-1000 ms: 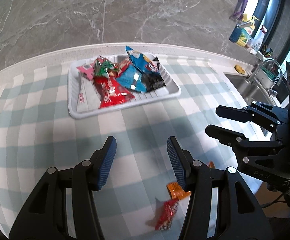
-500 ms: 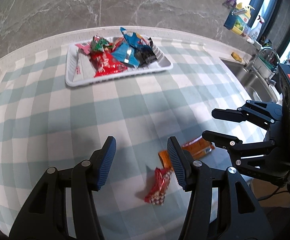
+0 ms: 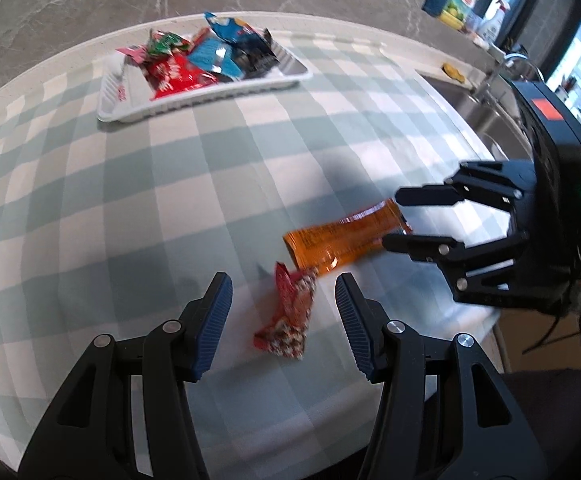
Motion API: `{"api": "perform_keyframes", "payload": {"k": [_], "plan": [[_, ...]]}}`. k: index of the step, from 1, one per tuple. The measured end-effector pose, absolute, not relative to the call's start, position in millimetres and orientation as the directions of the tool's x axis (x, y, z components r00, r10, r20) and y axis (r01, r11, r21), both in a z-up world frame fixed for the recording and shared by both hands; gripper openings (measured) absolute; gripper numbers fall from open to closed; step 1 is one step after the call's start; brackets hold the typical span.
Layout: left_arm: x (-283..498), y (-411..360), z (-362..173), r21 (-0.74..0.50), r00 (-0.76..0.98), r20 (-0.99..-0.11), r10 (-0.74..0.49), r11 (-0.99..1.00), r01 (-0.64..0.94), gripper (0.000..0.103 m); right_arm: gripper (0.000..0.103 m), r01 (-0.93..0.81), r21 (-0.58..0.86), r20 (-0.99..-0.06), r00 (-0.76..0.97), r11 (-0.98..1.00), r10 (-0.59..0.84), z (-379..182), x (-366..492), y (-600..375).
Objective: Organize snacks
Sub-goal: 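Move both grippers back to the red candy and orange bar on the cloth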
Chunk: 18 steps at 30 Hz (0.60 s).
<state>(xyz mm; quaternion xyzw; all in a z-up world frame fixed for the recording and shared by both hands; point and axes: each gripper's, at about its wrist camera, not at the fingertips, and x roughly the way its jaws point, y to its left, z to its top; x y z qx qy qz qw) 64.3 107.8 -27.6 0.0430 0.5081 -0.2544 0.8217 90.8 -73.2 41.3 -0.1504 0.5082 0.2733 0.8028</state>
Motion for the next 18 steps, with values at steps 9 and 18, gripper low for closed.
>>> {"api": "perform_keyframes", "payload": {"k": [9,18], "plan": [[57,96,-43,-0.168,0.31,-0.877,-0.366,0.84,0.516,0.052,0.047,-0.646,0.063,-0.899,0.293,0.76,0.324,33,92,-74],[61,86,-61,-0.148,0.276,-0.9,-0.338,0.831,0.536,0.052,0.048,-0.7,0.063,-0.912,0.249,0.711,0.326,23,102,-66]]}}
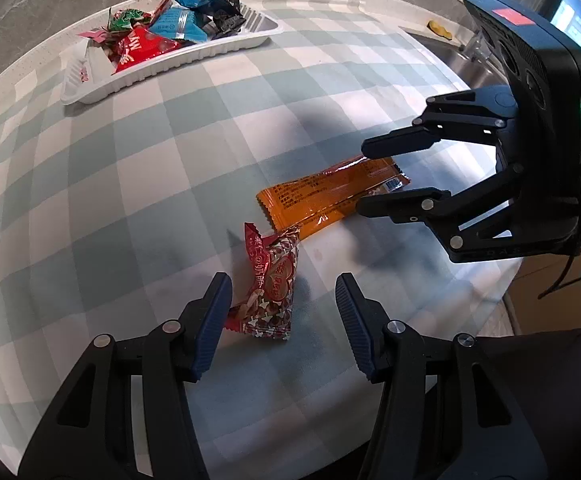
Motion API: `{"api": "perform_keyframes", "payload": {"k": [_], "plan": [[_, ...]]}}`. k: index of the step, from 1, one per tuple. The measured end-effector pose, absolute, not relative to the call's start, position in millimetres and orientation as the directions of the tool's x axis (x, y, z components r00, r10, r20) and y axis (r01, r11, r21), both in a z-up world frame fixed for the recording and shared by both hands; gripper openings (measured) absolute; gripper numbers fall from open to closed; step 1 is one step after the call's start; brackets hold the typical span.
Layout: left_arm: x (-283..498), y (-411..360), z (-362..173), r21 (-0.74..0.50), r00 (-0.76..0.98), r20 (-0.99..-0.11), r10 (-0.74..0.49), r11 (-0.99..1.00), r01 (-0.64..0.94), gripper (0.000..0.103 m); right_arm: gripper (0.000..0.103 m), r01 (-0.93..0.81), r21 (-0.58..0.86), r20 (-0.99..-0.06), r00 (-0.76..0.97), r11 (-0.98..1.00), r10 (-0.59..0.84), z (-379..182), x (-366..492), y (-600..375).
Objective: Organize snacks
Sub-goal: 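Move both grippers back to the red candy and orange bar on the cloth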
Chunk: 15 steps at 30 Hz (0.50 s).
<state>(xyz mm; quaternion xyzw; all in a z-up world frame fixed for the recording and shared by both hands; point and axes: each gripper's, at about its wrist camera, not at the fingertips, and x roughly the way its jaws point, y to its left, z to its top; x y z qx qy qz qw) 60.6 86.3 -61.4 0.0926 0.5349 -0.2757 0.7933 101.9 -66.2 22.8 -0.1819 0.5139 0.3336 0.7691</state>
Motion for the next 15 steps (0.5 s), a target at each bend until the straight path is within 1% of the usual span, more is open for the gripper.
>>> {"api": "perform_keyframes", "payload": {"k": [7,11,15], "plan": [[63,83,-69,-0.142,0.266,-0.906,-0.328,0.83,0.54,0.052,0.051,-0.736,0.046,-0.926,0.222,0.675,0.305,14,106,-61],[66,82,-74,-0.135,0.259,-0.912,-0.317,0.83,0.541,0.052,0.054,-0.748,0.045,-0.929,0.211,0.662,0.302,10,110,-60],[67,79,-78,-0.125,0.258,-0.917,-0.305,0.832,0.541,0.052,0.056,-0.766,0.037,-0.934,0.202,0.642,0.296,9,111,-57]]}}
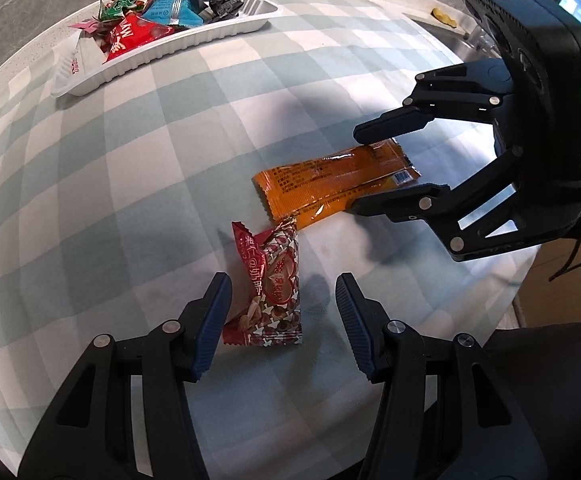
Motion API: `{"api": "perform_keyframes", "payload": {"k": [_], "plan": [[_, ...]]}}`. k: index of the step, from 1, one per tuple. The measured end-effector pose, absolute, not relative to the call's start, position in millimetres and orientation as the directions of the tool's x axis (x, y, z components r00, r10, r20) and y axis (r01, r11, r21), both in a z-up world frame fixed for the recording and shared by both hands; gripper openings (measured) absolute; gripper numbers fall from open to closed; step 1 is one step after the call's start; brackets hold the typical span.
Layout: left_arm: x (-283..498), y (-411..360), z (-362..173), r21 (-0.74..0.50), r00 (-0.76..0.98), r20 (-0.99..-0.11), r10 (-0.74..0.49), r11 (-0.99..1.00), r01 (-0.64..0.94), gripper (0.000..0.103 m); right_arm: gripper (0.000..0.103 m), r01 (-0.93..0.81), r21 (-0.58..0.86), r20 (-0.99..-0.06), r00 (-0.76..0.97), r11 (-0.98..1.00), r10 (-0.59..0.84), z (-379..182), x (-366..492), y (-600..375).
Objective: Organize snacks
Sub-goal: 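Move both grippers back to the red candy and orange bar on the cloth, then grasp the red patterned candy with the left gripper while the right grasps the orange bar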
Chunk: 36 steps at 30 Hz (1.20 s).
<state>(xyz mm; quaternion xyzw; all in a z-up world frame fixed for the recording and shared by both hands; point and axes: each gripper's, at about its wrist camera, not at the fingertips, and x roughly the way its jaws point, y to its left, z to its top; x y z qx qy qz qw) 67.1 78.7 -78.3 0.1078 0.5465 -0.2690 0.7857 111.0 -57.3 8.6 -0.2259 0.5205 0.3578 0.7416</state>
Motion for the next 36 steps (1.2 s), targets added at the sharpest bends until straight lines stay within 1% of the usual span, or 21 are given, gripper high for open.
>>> {"api": "perform_keyframes", "payload": {"k": [3,15,16,18,22,23,24,26,30,36], "plan": [[69,78,-81,-0.121,0.257,-0.919,-0.298,0.836,0.535,0.052,0.056,-0.778,0.026,-0.937,0.2,0.628,0.288,7,109,-55],[70,75,-84,-0.092,0.271,-0.922,-0.277,0.837,0.54,0.052,0.055,-0.767,0.068,-0.939,0.166,0.638,0.3,6,113,-58],[69,74,-84,-0.088,0.275,-0.921,-0.275,0.836,0.542,0.052,0.054,-0.767,0.068,-0.939,0.166,0.638,0.301,6,113,-57],[68,74,-83,-0.084,0.278,-0.921,-0.273,0.836,0.542,0.052,0.045,-0.77,0.069,-0.939,0.165,0.634,0.302,7,113,-57],[68,76,-83,-0.091,0.282,-0.918,-0.278,0.842,0.532,0.052,0.038,-0.772,0.066,-0.94,0.163,0.632,0.299,7,113,-57],[68,76,-83,-0.092,0.282,-0.918,-0.279,0.842,0.532,0.051,0.036,-0.77,0.069,-0.94,0.163,0.634,0.301,7,113,-58],[69,76,-83,-0.089,0.286,-0.917,-0.277,0.844,0.53,0.048,0.033,-0.768,0.07,-0.939,0.164,0.636,0.301,8,113,-58],[68,78,-82,-0.09,0.291,-0.916,-0.276,0.848,0.522,0.044,0.031,-0.765,0.073,-0.939,0.164,0.64,0.303,8,113,-59],[69,81,-81,-0.095,0.295,-0.914,-0.28,0.853,0.514,0.033,0.029,-0.753,0.084,-0.936,0.164,0.652,0.311,8,114,-62],[68,82,-79,-0.103,0.299,-0.909,-0.29,0.853,0.512,0.028,0.028,-0.728,0.124,-0.929,0.153,0.674,0.336,9,115,-69]]}}
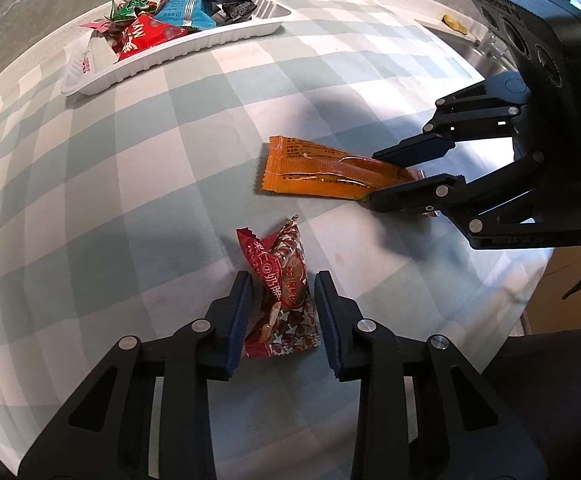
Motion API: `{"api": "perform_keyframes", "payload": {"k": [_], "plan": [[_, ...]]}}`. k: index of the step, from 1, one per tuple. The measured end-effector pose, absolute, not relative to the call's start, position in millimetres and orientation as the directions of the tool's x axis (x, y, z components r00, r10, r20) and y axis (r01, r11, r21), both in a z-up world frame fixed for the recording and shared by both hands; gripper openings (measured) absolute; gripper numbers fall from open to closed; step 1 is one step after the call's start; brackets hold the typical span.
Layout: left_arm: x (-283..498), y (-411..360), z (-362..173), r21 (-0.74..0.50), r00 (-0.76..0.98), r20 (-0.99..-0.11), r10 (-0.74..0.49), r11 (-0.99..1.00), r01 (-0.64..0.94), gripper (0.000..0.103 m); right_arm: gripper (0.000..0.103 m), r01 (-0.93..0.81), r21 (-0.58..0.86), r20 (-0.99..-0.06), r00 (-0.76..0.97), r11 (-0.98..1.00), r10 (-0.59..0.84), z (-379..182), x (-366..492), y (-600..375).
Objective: Organize snacks
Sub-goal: 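Grasp the red patterned candy with the left gripper while the right grasps the orange bar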
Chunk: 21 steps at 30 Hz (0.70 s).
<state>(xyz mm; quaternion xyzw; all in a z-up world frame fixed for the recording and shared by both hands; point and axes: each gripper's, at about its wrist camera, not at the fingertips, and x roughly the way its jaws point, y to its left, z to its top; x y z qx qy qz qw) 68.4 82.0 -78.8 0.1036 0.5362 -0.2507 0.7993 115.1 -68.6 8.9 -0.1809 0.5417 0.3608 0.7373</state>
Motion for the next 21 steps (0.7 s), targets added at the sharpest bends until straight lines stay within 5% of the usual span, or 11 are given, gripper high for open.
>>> {"api": "perform_keyframes", "payload": {"k": [21], "plan": [[68,95,-73,-0.138,0.318,-0.895,-0.312,0.873,0.467,0.027,0.027,-0.659,0.217,-0.907,0.137,0.72,0.399,17,112,-82]]}}
